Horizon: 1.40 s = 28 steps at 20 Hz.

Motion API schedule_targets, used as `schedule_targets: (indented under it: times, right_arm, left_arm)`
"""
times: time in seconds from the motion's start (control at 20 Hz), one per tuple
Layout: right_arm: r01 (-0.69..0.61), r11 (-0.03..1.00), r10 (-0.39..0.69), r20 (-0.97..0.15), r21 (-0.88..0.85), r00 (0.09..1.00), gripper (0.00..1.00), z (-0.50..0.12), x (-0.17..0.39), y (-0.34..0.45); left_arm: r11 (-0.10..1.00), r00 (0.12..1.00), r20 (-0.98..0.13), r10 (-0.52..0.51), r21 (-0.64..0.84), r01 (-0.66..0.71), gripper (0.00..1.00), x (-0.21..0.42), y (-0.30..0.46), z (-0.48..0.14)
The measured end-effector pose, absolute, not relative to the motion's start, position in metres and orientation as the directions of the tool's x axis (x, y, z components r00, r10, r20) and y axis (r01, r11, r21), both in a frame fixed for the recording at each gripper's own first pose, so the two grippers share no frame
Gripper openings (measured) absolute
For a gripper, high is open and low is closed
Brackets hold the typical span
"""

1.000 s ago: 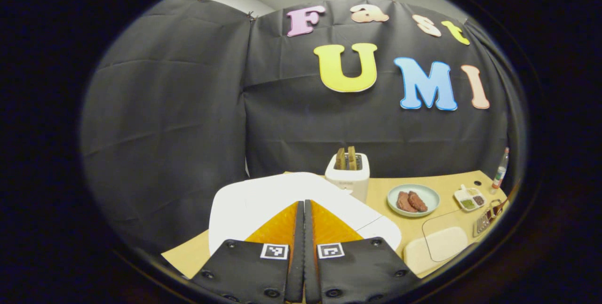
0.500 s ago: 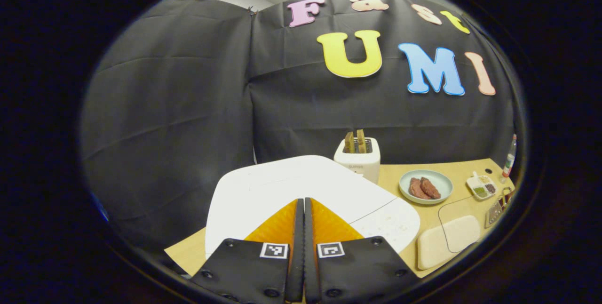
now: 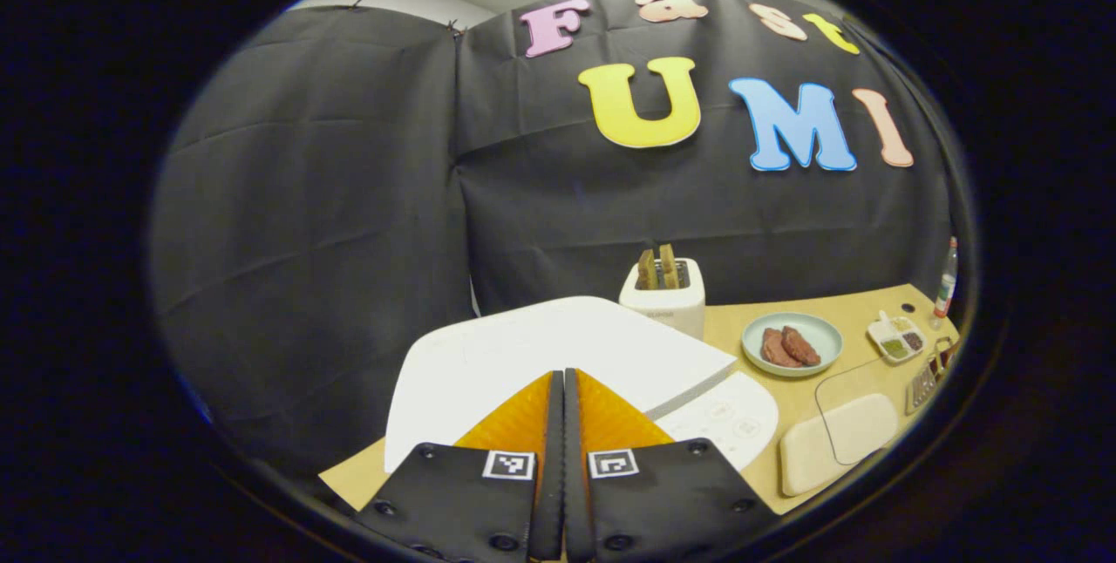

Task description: Close the left gripper, press the button to open the rice cooker; take a wooden spoon from the chopstick holder with the right hand, scoop a spoonful of rice and pour it into the rice cooker, then put the wooden spoon back into the chopstick holder.

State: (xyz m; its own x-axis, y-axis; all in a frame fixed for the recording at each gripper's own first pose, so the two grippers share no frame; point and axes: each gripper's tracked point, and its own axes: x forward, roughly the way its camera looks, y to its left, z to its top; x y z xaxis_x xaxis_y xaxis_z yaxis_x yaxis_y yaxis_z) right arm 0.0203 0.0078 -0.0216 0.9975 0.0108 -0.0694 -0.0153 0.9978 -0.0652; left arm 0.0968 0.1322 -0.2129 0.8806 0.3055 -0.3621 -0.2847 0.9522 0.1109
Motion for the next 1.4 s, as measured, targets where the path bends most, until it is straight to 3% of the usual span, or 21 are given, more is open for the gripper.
schedule_targets:
  times: [0.3,0.55,0.8,0.85,1.05,1.1,1.2,1.25,1.4]
  right_arm:
    - [-0.047,0.997,0.043,-0.065,-0.061,0.997,0.95,-0.024,0.025,0.016]
    - [-0.052,0.998,0.05,-0.068,-0.034,0.996,0.95,-0.029,0.031,0.014]
    - [-0.06,0.998,0.06,-0.081,0.003,0.995,0.95,-0.039,0.04,0.012]
    - [-0.058,0.998,0.058,-0.082,0.004,0.995,0.95,-0.04,0.043,0.009]
    - [-0.041,0.999,0.041,-0.093,0.005,0.995,0.95,-0.051,0.056,-0.004]
    - [-0.035,0.999,0.036,-0.099,0.007,0.994,0.95,-0.056,0.059,-0.008]
    - [-0.021,1.0,0.022,-0.112,0.015,0.994,0.95,-0.064,0.067,-0.017]
    - [-0.013,1.0,0.015,-0.118,0.016,0.993,0.95,-0.07,0.072,-0.022]
    - [0.01,1.0,-0.007,-0.147,0.018,0.989,0.95,-0.091,0.086,-0.035]
  left_arm:
    - [0.945,0.895,-0.312,0.319,0.033,-0.326,0.09,0.098,0.147,-0.171]
    - [0.937,0.921,-0.173,0.348,0.03,-0.348,0.11,0.099,0.159,-0.106]
    - [0.945,0.938,-0.127,0.324,-0.013,-0.328,0.07,0.097,0.148,-0.076]
    - [0.95,0.944,-0.114,0.31,-0.015,-0.313,0.1,0.093,0.142,-0.067]
    - [0.955,0.954,-0.036,0.298,0.018,-0.297,0.95,0.074,0.127,-0.032]
    - [0.956,0.955,-0.025,0.294,0.009,-0.294,1.0,0.071,0.121,-0.024]
    - [0.959,0.959,-0.006,0.282,-0.018,-0.282,0.94,0.061,0.11,-0.01]
    - [0.96,0.961,-0.001,0.278,-0.024,-0.278,0.99,0.056,0.106,-0.007]
    - [0.965,0.964,0.021,0.264,-0.018,-0.263,0.99,0.04,0.094,0.005]
